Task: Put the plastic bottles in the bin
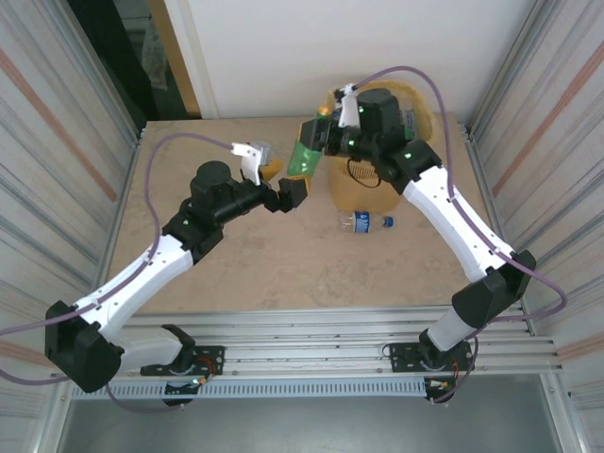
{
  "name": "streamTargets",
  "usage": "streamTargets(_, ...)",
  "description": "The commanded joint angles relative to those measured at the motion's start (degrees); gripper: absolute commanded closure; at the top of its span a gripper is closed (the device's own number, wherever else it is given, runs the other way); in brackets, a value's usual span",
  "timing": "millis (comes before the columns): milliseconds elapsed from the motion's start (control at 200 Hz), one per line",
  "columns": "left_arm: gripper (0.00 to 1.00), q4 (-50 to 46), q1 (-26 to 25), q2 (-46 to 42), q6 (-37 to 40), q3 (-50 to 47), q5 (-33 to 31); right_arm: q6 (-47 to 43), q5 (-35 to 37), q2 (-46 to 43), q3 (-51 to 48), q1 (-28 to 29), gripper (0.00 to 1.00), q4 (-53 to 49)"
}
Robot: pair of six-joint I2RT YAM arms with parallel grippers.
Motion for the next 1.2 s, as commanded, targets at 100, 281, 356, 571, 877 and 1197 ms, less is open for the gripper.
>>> streamTargets(100, 0.01, -2.1, -0.4, -4.8, 3.4, 0.4, -5.2, 3.9, 7.2, 0.0, 4.7, -6.5, 0.56, 3.7)
streamTargets(281, 0.01, -4.5, -0.2, -4.9, 4.1, -0.6, -7.6, 8.0, 8.8, 2.8, 6.0, -12.2, 0.55, 6.9)
streamTargets(356, 0.01, -4.8, 0.0, -4.8, 3.8, -1.1, -7.8, 9.7, 8.5, 5.0, 8.5, -14.1, 0.54, 7.8)
streamTargets(571, 0.01, -5.4, 0.4, -4.7, 3.1, -2.0, -8.0, 11.3, 9.9, 11.7, 14.3, -16.3, 0.52, 6.6)
streamTargets(877, 0.01, -5.1, 0.7, -4.0, 2.0, -2.5, -7.6, 13.3, 11.7, 18.6, 19.6, -16.3, 0.51, 5.6)
streamTargets(1197, 0.01, -4.8, 0.8, -3.7, 1.5, -2.8, -7.3, 12.9, 16.3, 20.8, 18.3, -15.3, 0.48, 3.7)
